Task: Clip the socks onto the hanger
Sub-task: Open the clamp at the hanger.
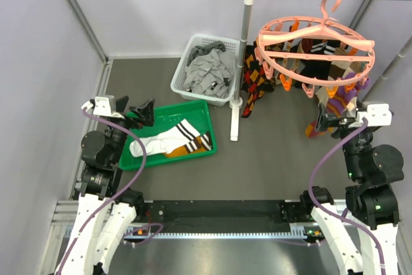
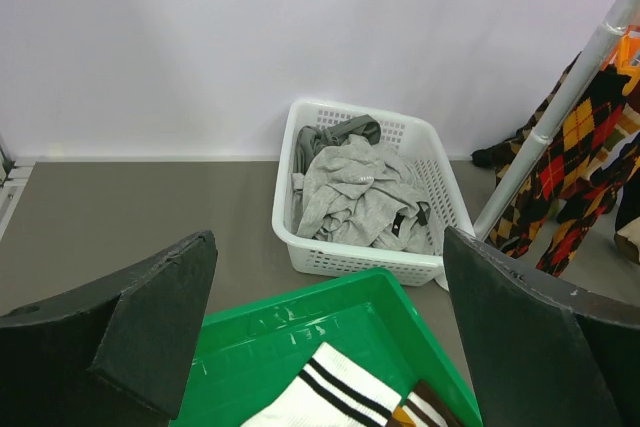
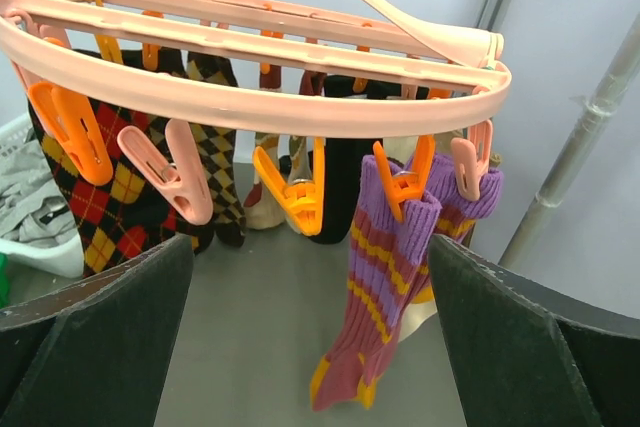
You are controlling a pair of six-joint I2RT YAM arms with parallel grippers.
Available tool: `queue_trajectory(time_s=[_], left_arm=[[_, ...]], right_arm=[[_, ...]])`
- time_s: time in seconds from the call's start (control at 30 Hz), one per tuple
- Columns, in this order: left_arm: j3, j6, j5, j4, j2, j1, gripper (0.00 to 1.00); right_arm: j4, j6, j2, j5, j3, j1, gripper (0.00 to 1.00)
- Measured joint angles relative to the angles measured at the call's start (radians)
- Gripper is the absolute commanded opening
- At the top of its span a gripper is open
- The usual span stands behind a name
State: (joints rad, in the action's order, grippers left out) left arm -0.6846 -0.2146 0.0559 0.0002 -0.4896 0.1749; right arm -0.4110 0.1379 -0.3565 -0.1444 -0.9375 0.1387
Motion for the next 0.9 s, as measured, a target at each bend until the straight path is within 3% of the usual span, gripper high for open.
queue_trajectory(time_s=[0.53, 0.9], left_arm=[[0.043, 0.008, 0.000, -0.001, 0.015, 0.000, 0.99], [0.134, 0.040, -0.020, -0.001, 0.072, 0.000, 0.99]], right_arm=[[-0.097, 0.043, -0.132, 0.056, -0.077, 0.000, 0.99], [-0.102, 0.062, -0.267, 0.014, -0.165, 0.000, 0.99]])
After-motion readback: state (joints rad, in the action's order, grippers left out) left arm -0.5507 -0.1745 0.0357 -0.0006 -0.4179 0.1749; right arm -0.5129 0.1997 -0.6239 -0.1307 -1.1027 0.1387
